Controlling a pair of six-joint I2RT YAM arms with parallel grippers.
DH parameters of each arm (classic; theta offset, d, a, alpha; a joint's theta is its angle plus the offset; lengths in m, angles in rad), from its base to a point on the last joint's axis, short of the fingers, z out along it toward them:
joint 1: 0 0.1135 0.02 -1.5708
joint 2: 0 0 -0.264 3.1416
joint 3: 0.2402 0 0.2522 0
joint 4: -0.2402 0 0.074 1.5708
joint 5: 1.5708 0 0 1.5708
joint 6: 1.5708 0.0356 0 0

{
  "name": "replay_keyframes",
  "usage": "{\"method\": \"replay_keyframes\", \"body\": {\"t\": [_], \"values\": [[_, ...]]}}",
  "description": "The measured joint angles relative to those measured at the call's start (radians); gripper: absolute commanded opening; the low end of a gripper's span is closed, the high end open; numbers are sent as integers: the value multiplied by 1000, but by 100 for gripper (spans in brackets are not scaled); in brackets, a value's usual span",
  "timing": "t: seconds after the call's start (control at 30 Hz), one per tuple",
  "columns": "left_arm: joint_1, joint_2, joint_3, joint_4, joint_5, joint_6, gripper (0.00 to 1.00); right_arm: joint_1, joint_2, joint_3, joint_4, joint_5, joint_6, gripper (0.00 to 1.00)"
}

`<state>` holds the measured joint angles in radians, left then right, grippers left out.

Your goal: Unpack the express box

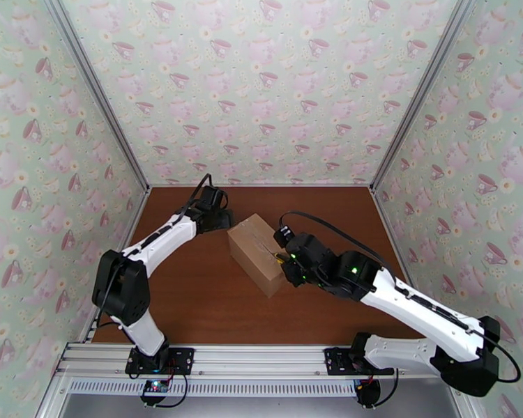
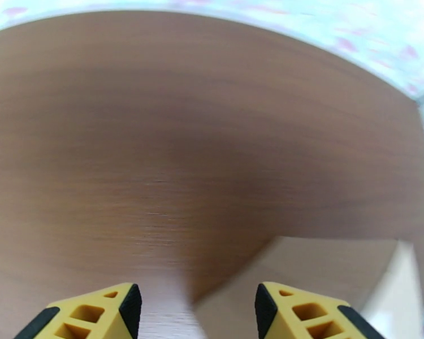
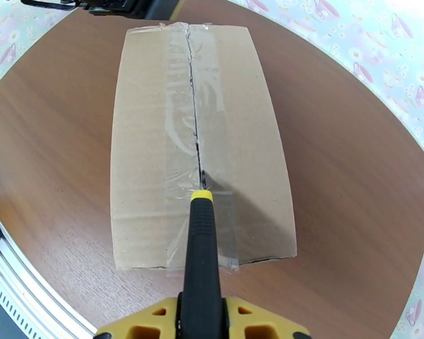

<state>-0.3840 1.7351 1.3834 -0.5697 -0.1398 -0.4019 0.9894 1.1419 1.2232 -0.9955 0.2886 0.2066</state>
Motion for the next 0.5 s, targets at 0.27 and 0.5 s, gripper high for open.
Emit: {"method": "replay_keyframes", "body": {"t": [0.27, 0.5], "values": [[5, -1, 0, -29, -32, 2, 60, 0, -16, 2, -32, 0, 0, 0], [-24, -149, -2, -56, 27, -16, 65, 0, -11, 2, -31, -4, 0, 0]]}}
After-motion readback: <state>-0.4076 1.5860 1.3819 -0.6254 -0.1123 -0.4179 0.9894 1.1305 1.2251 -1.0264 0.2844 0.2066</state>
